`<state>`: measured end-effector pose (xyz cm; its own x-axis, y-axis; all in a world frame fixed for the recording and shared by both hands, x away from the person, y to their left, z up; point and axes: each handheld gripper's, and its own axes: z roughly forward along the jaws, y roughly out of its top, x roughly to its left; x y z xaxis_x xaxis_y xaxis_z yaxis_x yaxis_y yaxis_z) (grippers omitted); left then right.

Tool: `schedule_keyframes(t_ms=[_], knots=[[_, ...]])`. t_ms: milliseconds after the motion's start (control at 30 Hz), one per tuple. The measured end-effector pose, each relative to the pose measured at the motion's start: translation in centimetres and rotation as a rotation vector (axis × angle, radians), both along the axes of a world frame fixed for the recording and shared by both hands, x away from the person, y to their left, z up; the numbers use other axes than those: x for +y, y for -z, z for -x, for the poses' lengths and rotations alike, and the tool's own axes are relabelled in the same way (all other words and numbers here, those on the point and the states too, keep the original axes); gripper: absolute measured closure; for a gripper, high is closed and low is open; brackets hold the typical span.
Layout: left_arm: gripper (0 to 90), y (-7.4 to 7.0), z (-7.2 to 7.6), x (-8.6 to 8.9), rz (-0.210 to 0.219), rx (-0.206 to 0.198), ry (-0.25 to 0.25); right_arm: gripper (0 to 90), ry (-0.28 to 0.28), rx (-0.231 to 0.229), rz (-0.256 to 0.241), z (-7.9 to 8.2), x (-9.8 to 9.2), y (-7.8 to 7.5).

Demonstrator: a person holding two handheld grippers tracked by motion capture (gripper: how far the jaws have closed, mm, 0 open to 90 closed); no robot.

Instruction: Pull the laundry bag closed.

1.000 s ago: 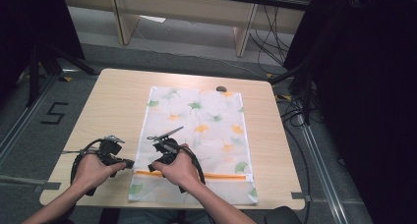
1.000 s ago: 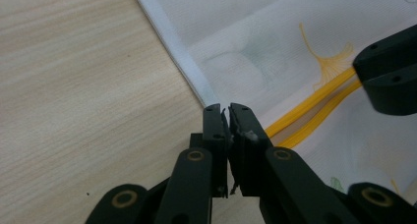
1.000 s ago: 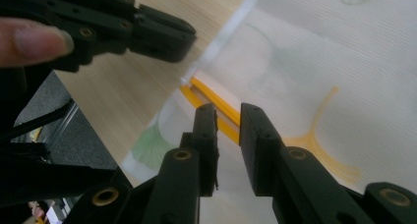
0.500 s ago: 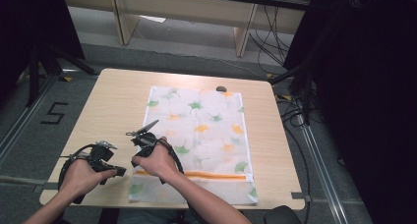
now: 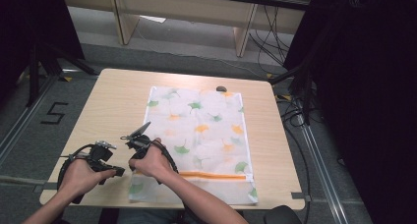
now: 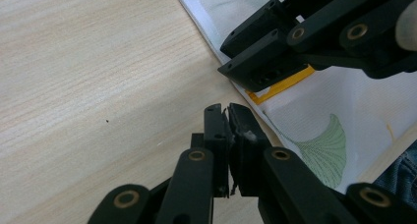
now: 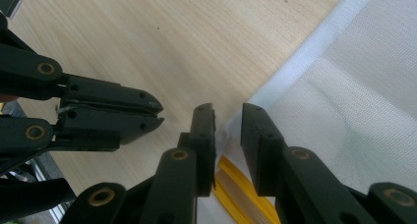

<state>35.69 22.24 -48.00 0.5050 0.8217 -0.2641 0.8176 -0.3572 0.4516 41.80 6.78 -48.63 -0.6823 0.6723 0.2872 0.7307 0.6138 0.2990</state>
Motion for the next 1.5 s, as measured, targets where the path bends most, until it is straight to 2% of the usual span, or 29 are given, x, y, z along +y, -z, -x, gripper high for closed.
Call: schedule_keyframes(t_ms=[67,167,300,367,400,467,500,533,567,600,633,667,733,967,1067,1100,1133,1167,1233,1267,1300,1333,1367,1400,1500], knots=[[85.5,0.0,0.0,0.0,-0.002,0.001,-0.002,77.7,-0.019,-0.018,-0.007,-0.1,-0.2,0.0],[85.2,0.1,0.0,0.0,-0.012,0.002,0.005,78.5,-0.011,-0.020,-0.007,-0.2,-0.3,0.1],[85.0,0.1,0.0,-0.1,-0.004,-0.003,-0.006,78.9,-0.007,-0.025,-0.004,-0.2,-0.5,0.0],[84.9,0.1,-0.1,0.0,-0.013,0.004,0.011,79.2,0.020,0.002,0.006,-0.1,-0.6,-0.2],[84.8,0.1,0.0,-0.1,-0.010,0.001,-0.001,79.1,0.023,0.003,0.006,-0.1,-0.7,-0.2],[84.4,0.1,-0.1,0.0,-0.016,0.004,0.012,78.9,0.004,-0.014,-0.003,-0.2,-0.8,-0.1],[84.4,0.1,0.0,-0.2,-0.002,-0.003,-0.004,78.5,0.007,-0.002,0.001,-0.2,-0.8,-0.2],[84.0,0.1,0.0,-0.2,0.002,-0.008,-0.004,78.1,0.027,0.015,-0.016,0.0,-0.9,-0.4],[84.0,0.2,-0.1,-0.2,0.010,-0.010,0.014,78.1,0.027,0.015,-0.016,0.0,-0.9,-0.4],[84.0,0.2,-0.1,-0.4,0.015,-0.017,0.010,78.1,0.018,0.001,-0.017,0.0,-1.1,-0.4],[84.0,0.2,-0.2,-0.4,0.015,-0.010,0.020,78.1,0.032,0.013,-0.021,0.2,-1.0,-0.5],[83.8,0.3,-0.2,-0.6,0.020,-0.005,0.024,78.1,0.010,0.003,-0.024,0.1,-1.3,-0.5],[83.7,0.3,-0.2,-0.6,0.007,0.015,0.081,78.1,0.020,0.016,-0.019,0.2,-1.3,-0.7],[83.5,0.5,-0.5,-0.9,0.002,0.016,0.094,77.8,0.011,0.020,-0.031,0.6,-1.6,-0.9],[83.4,0.6,-0.5,-0.8,0.006,0.024,0.095,77.7,0.032,0.032,-0.022,1.0,-1.5,-1.2],[83.4,0.6,-0.5,-0.7,0.004,0.027,0.093,77.5,0.013,0.023,-0.033,1.0,-1.5,-1.2],[83.4,0.7,-0.5,-0.6,0.007,0.029,0.093,76.4,0.011,0.014,-0.032,1.1,-1.4,-1.2],[83.5,0.5,-0.5,-0.3,-0.004,0.034,0.072,75.5,0.023,0.014,-0.014,1.2,-1.3,-1.4],[83.5,0.4,-0.5,0.0,-0.011,0.034,0.074,74.2,0.017,0.000,-0.023,1.2,-1.2,-1.2],[83.4,0.4,-0.5,0.3,-0.008,0.031,0.054,71.5,0.026,0.005,-0.016,1.2,-0.9,-1.3],[83.3,0.4,-0.4,0.2,0.016,0.019,-0.003,70.4,0.056,0.022,-0.009,1.3,-0.6,-1.3],[83.3,0.3,-0.4,0.5,0.003,0.019,-0.005,70.4,0.056,0.022,-0.009,1.3,-0.6,-1.3],[83.3,0.4,-0.4,0.8,0.012,0.012,-0.031,68.4,0.049,0.012,0.011,1.4,-0.4,-1.2],[83.2,0.3,-0.5,1.0,-0.010,0.017,-0.021,67.2,0.053,0.017,0.023,1.5,-0.2,-1.2],[83.1,0.3,-0.5,1.0,0.002,0.013,-0.035,66.2,0.032,-0.005,0.024,1.4,-0.1,-1.0]])
